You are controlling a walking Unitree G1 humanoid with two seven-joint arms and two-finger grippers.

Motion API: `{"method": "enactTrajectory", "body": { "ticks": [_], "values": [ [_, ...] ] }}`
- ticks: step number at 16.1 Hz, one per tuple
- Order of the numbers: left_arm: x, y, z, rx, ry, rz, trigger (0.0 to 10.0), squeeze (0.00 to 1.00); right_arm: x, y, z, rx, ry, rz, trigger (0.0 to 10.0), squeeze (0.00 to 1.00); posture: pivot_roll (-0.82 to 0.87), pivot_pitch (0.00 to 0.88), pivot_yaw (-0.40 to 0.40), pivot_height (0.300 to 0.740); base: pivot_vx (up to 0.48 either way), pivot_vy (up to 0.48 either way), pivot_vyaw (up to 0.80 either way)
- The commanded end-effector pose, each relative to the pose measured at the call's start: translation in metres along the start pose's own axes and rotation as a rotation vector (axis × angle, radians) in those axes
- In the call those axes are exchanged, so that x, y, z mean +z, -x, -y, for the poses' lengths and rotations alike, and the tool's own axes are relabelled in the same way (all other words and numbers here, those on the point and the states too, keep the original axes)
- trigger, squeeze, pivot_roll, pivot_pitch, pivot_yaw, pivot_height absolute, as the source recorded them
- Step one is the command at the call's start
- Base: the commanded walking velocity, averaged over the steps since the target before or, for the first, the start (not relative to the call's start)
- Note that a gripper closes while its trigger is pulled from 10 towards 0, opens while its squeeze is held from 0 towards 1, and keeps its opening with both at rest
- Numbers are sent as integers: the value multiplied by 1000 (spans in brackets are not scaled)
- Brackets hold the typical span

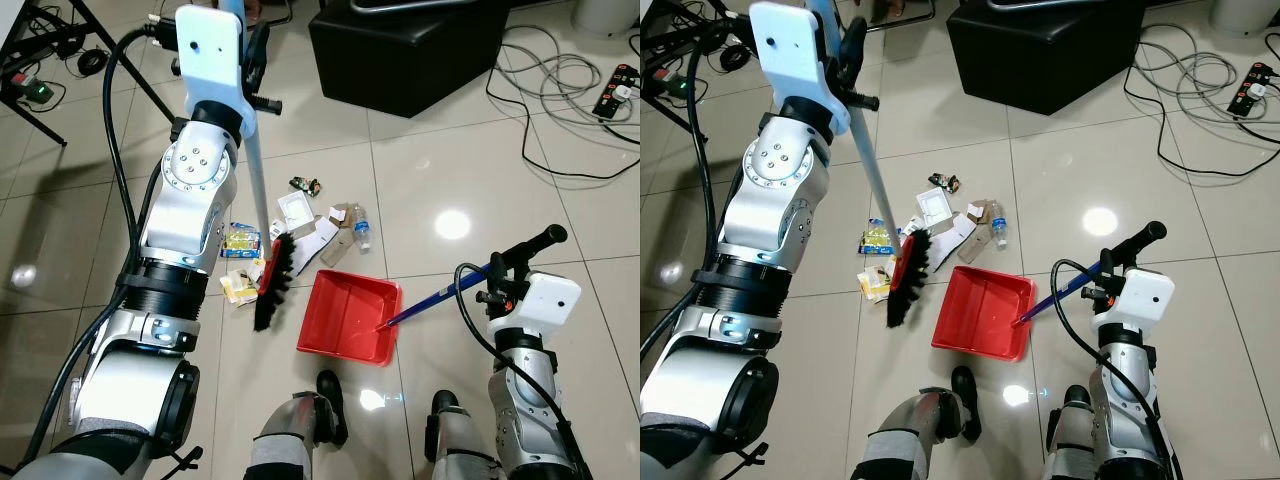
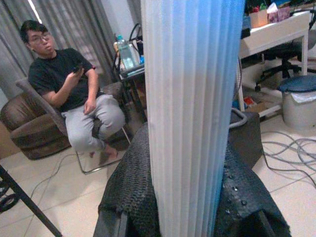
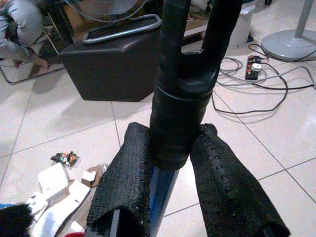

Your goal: Sweep floor

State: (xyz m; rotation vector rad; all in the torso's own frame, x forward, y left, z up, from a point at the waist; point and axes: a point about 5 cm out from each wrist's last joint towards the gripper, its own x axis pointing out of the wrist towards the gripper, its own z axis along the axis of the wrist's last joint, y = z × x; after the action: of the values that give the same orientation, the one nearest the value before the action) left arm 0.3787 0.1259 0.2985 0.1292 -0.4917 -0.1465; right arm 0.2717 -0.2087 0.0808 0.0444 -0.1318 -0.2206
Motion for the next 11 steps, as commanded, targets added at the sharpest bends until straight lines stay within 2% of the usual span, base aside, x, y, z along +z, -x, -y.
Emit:
{"method": "enactTrajectory", "body": {
  "ticks": [1,5,7,9,10,11],
  "values": [
    [13,-3,-13,23,-35,56,10000,0,-22,14,4,-11,9,-120,10000,0,30,328,248,740,0,0,0],
    [21,-7,-19,48,-36,93,10000,0,-20,13,7,-20,14,-115,10000,0,29,324,250,740,0,0,0],
    [22,-8,-24,78,-67,103,10000,0,-19,13,8,-20,17,-118,10000,0,27,324,249,740,0,0,0],
    [16,-8,-30,91,-94,82,10000,0,-20,18,17,-40,33,-124,10000,0,23,325,248,740,0,0,0],
    [12,-6,-30,82,-145,79,10000,0,-19,19,22,-49,43,-126,10000,0,20,326,244,740,0,0,0],
    [10,-6,-29,79,-149,77,10000,0,-19,19,23,-51,46,-126,10000,0,20,325,243,740,0,0,0]
  ]
}}
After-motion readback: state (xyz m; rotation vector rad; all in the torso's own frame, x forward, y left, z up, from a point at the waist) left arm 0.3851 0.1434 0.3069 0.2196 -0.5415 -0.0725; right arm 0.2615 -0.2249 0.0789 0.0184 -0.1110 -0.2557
